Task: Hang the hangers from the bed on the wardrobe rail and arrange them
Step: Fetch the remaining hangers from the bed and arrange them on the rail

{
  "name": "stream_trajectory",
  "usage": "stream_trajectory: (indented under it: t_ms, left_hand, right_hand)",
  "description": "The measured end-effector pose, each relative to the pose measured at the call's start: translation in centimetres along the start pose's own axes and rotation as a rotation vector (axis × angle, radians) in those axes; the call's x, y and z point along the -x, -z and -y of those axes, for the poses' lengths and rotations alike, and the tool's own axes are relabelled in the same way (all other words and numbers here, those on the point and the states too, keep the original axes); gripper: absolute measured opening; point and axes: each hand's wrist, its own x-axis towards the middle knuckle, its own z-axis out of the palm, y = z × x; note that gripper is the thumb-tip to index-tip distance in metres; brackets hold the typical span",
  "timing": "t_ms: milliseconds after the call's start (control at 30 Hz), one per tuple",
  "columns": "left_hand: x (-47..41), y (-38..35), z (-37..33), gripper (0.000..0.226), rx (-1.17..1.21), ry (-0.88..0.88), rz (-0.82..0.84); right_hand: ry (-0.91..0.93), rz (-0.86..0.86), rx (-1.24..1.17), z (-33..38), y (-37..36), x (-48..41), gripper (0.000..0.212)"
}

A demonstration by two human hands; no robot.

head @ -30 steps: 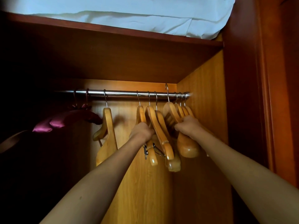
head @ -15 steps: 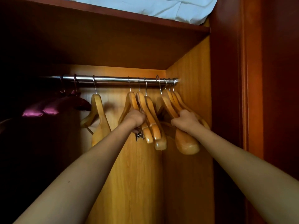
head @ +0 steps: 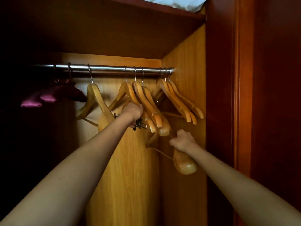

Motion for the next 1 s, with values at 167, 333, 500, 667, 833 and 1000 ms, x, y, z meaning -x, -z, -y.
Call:
stream_trajectory:
  t_ms: [167,333,500,667,833,1000]
  left_hand:
    - [1.3,-1.7,1.8,0.055,0.066,0.038,0.015]
    - [1.4,-1.6,2.7,0.046,0.14,0.083,-0.057]
    - [1.2,0.1,3.4,0.046,0.068,0.013,-0.124]
    - [1.9,2.6,4.3,0.028,-0.571,-0.325,-0.305]
    - [2.0,5.5,5.0,0.04,-0.908,-0.298,-0.487]
    - [2.0,9.3,5.3,0.059,-0.871,-0.016,-0.487]
  right_hand:
    - [-0.038,0.068,0.055,-1.7,-2.9,1.7,0.009]
    - [-0.059,0.155,0.185,-2.8,-6.5,4.0,0.03]
    - [-0.029,0.243,0.18,-2.0,-9.2,5.9,0.032]
    - [0.081,0.226,0.129,1.2,-10.0,6.6,0.03]
    - [0.186,0.187,0.079,5.1,-9.9,6.9,0.024]
    - [0.253,0.139,0.007,8.7,-9.5,7.3,0.016]
